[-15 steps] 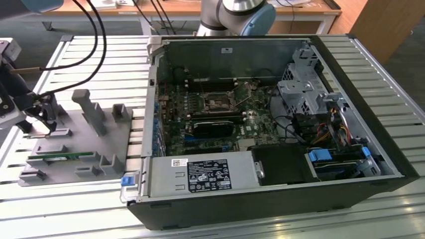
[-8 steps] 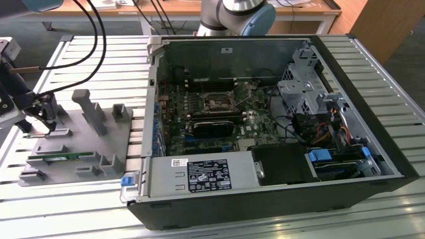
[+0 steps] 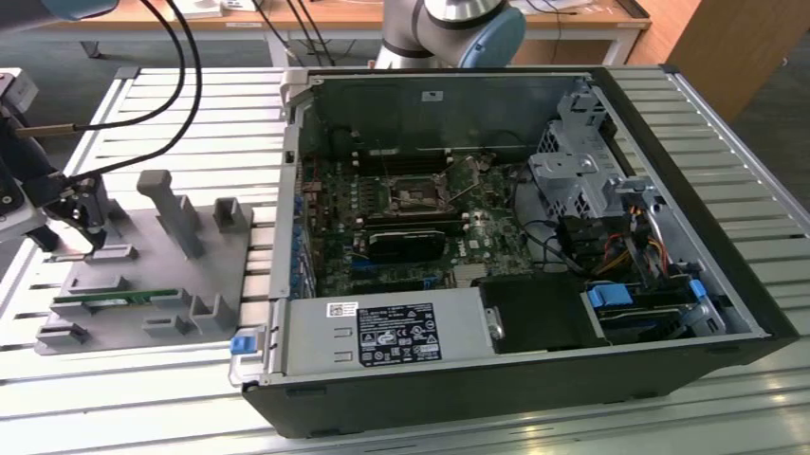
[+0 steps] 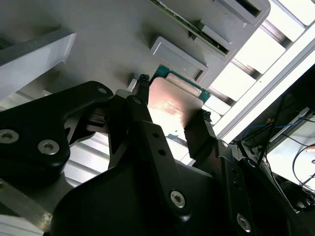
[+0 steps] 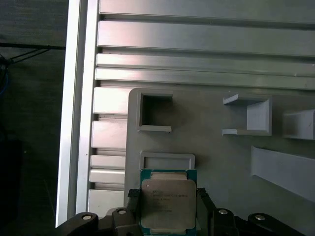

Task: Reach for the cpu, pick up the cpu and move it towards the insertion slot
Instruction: 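Pick up the cpu and move it towards the insertion slot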

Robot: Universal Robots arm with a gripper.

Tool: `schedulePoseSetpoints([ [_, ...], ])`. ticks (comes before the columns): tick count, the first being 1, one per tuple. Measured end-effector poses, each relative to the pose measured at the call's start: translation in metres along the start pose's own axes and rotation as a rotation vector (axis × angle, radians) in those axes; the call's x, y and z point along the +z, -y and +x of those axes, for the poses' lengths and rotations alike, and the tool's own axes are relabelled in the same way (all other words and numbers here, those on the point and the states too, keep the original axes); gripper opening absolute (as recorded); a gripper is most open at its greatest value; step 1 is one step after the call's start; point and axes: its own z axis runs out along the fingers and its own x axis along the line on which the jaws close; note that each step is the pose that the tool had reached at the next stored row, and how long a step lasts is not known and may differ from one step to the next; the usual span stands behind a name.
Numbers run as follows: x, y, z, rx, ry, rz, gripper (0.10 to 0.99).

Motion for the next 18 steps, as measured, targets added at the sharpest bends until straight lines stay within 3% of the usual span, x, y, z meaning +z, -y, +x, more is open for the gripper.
schedulePoseSetpoints([
  [18, -0.0062, -0.0004, 0.0000, 0.000, -0.0001, 0.003, 0.537],
])
